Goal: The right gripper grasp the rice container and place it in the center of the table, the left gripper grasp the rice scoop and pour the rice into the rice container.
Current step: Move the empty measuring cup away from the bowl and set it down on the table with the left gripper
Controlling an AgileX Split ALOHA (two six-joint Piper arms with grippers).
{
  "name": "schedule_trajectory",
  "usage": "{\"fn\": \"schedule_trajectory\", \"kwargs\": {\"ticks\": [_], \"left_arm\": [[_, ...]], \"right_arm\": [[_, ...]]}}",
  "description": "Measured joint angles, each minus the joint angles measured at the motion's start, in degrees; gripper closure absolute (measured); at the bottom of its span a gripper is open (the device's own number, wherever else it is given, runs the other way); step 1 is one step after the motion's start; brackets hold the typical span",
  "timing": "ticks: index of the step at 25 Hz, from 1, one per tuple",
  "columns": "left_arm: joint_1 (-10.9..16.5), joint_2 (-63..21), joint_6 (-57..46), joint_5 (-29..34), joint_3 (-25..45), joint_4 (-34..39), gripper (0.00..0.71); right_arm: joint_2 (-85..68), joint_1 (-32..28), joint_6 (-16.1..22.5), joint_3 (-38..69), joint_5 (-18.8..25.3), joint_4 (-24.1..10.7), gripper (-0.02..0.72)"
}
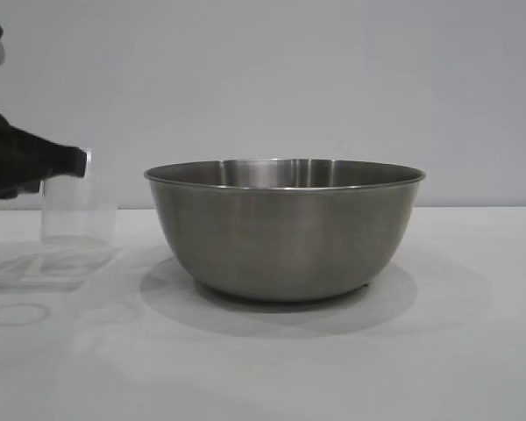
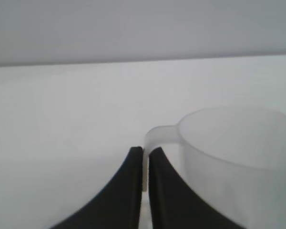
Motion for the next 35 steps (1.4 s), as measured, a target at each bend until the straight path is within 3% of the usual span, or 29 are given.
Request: {"fn": "schedule_trajectory", "kwargs": {"ticks": [10, 11, 12, 18, 25, 35], "left_arm": [[0.0, 2.7, -0.4, -1.6, 0.1, 0.9, 0.710], [0.0, 2.7, -0.4, -1.5, 0.4, 1.0, 0.661], [0.0, 2.7, -0.4, -1.4, 0.7, 1.1, 0.661], [0.0, 2.7, -0.4, -1.4, 2.8, 1.2, 0.422], [0.0, 1.3, -0.4, -1.2, 7.3, 1.5, 0.401], [0.0, -13.7, -0.4, -0.1, 17.9, 7.9, 0.401]], "right_arm": [[0.0, 0.0, 0.0, 0.0, 0.0, 0.0, 0.178], [0.0, 0.0, 0.0, 0.0, 0.0, 0.0, 0.178], [0.0, 0.0, 0.0, 0.0, 0.0, 0.0, 0.178], [0.0, 0.0, 0.0, 0.0, 0.0, 0.0, 0.178], [0.0, 0.0, 0.0, 0.0, 0.0, 0.0, 0.178], [0.0, 0.0, 0.0, 0.0, 0.0, 0.0, 0.178]]}}
